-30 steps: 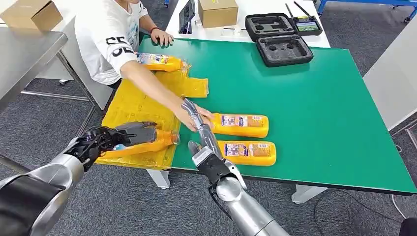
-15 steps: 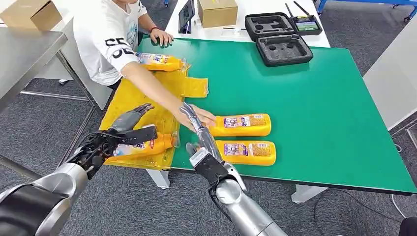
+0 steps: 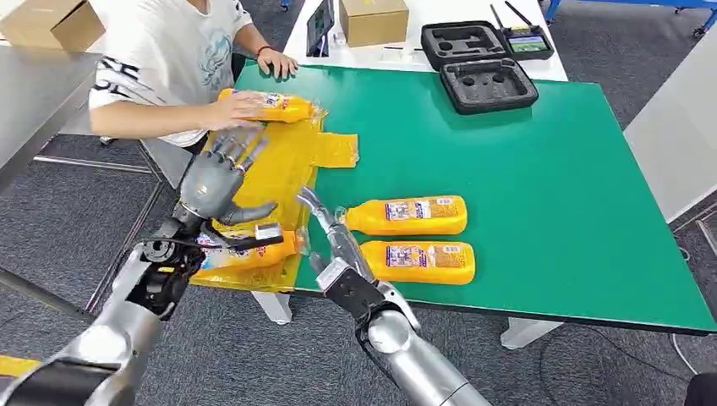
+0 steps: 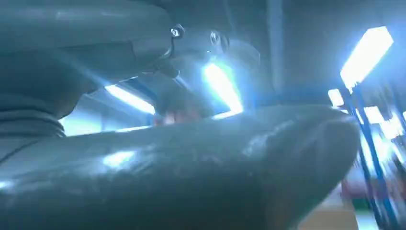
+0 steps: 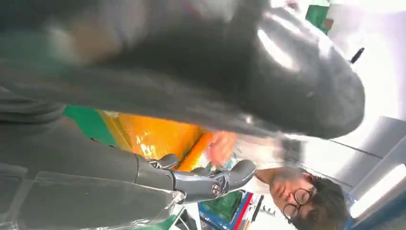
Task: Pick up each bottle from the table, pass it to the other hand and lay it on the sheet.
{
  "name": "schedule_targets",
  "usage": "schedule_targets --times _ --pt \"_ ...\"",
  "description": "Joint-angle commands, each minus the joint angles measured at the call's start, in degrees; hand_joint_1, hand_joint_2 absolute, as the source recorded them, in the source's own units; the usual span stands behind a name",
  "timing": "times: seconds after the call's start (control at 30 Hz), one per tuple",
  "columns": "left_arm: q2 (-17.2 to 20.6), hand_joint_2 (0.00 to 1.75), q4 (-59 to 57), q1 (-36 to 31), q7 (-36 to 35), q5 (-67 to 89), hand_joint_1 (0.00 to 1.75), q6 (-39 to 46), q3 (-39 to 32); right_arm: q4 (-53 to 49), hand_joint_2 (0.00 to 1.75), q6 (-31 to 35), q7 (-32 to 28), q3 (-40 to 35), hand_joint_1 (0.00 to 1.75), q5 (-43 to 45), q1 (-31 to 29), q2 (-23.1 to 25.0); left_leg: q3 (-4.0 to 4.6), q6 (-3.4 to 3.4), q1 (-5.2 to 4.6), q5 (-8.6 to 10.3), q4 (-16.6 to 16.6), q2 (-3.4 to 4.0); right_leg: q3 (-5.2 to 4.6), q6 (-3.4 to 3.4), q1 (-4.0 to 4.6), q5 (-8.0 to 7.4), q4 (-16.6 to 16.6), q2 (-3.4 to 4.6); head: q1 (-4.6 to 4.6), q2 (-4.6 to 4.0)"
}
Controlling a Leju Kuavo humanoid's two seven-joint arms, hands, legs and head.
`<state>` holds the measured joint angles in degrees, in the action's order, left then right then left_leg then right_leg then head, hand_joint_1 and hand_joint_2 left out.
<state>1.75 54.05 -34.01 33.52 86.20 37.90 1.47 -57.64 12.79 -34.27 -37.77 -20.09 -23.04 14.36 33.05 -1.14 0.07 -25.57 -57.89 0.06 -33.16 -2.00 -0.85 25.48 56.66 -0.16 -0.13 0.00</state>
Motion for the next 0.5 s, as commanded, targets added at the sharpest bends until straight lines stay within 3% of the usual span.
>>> schedule_targets --times 0.03,0.07,0.1,0.13,0.23,0.3,0.37,0.5 --pt "-9.99 0.0 25.11 4.9 6.48 -18.55 0.0 2.1 -12.67 2.58 0.0 1.8 2.59 -1.9 0.0 -2.58 -3.98 -1.52 0.07 0.05 0.1 -0.03 -0.1 -0.08 -0.02 0.07 0.09 0.01 0.0 -0.07 0.0 0.0" --pt "-10.06 0.0 19.95 6.3 6.48 -33.86 0.0 2.1 -8.5 1.83 0.0 2.73 4.12 -1.58 0.0 -4.48 -4.5 -2.37 -0.01 0.08 0.13 -0.04 -0.08 -0.06 0.06 0.11 0.13 0.02 -0.03 -0.05 0.04 0.0" --pt "-7.5 0.0 15.62 9.06 6.48 -55.07 0.0 1.56 -1.02 0.95 0.0 3.44 6.37 -1.16 0.0 -7.53 -5.12 -3.95 -0.03 0.05 0.08 -0.01 -0.04 -0.17 0.1 0.07 0.11 0.01 -0.06 -0.13 0.02 0.0" --pt "-6.88 0.0 18.0 12.7 6.48 -61.11 0.0 0.29 1.28 0.68 1.75 3.62 7.7 -0.77 0.0 -9.48 -5.75 -5.13 -0.22 0.03 -0.01 0.05 0.12 -0.3 0.28 0.05 0.02 0.02 -0.15 -0.26 0.0 0.0" --pt "-2.91 0.0 30.37 24.2 6.48 -72.25 0.0 2.1 10.41 -0.29 1.75 3.84 11.47 1.14 0.0 -15.78 -9.17 -9.12 -0.41 -0.01 -0.1 0.02 0.27 -0.04 0.37 0.01 -0.07 -0.04 -0.27 0.04 0.0 0.0" --pt "-2.92 0.0 36.23 29.31 6.48 -73.71 0.0 2.1 11.31 -0.82 1.75 2.24 14.92 1.71 0.0 -19.77 -12.36 -11.64 -0.27 0.01 -0.04 -0.04 0.09 0.05 0.21 0.02 0.0 -0.04 -0.15 0.13 -0.02 0.0" --pt "-2.54 0.0 37.19 31.55 6.48 -75.91 0.0 2.1 12.46 -1.07 1.75 -0.98 18.0 2.38 0.0 -22.05 -14.86 -14.8 -0.13 0.0 -0.01 -0.1 -0.06 0.19 0.05 0.01 0.03 -0.01 -0.03 0.22 0.04 0.0" --pt "-2.49 0.0 32.25 31.6 6.48 -77.03 0.0 1.85 11.39 2.25 1.75 -8.76 22.96 2.15 0.0 -25.88 -18.92 -21.78 -0.08 0.0 -0.01 -0.05 -0.05 -0.22 0.17 0.02 -0.04 0.04 -0.1 -0.16 0.04 0.0"
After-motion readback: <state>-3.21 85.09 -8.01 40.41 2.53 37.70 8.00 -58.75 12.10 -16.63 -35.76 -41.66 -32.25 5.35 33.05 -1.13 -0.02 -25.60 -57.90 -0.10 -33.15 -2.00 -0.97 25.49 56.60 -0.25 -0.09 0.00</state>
